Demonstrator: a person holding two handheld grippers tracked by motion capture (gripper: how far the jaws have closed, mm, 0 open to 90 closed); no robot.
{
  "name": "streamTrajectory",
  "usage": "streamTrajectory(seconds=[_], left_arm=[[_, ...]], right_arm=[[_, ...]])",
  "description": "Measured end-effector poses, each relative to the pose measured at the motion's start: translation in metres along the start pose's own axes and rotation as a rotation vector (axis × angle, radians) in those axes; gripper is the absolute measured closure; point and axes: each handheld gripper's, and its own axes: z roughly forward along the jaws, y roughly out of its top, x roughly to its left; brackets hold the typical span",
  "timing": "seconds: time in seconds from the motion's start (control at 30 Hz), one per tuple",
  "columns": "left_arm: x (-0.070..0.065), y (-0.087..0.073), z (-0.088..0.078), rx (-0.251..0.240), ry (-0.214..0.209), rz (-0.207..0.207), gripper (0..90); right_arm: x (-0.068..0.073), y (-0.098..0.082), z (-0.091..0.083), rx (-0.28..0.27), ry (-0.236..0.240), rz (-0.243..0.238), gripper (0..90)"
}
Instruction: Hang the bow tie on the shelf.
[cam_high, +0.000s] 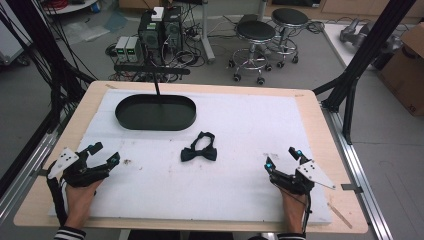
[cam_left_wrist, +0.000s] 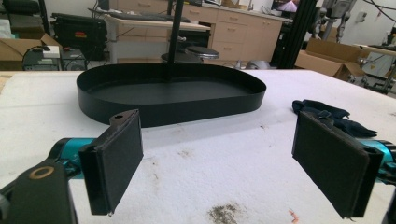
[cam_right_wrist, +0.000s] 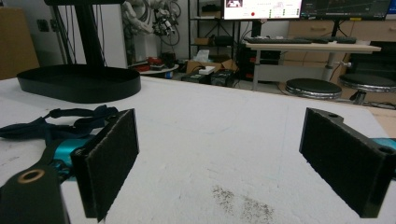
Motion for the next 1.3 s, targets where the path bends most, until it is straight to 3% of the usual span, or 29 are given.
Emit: streamTrajectory(seconds=[0.47,0.97,1.1,1.23,1.3], left_arm=[[-0.003,0.0,0.001,0.01,-0.011,0.038,16.7],[0.0,0.001,0.0,-0.004,-0.028,0.014,16.3],[0.003,0.006,0.001,-0.016,-0.018,0.004,16.4],[0.004,0.02,0.004,-0.026,-0.032,0.006,16.7],[0.001,0.032,0.008,-0.008,-0.039,0.009,16.7]], right_arm=[[0.0,0.0,0.001,-0.002,-0.001,-0.008,11.0],[0.001,0.0,0.0,0.003,-0.002,-0.001,11.0],[0.001,0.0,0.0,0.004,-0.002,-0.006,11.0],[0.0,0.0,0.001,-0.001,-0.001,-0.008,10.9],[0.001,0.0,0.0,0.002,0.0,0.0,10.9]])
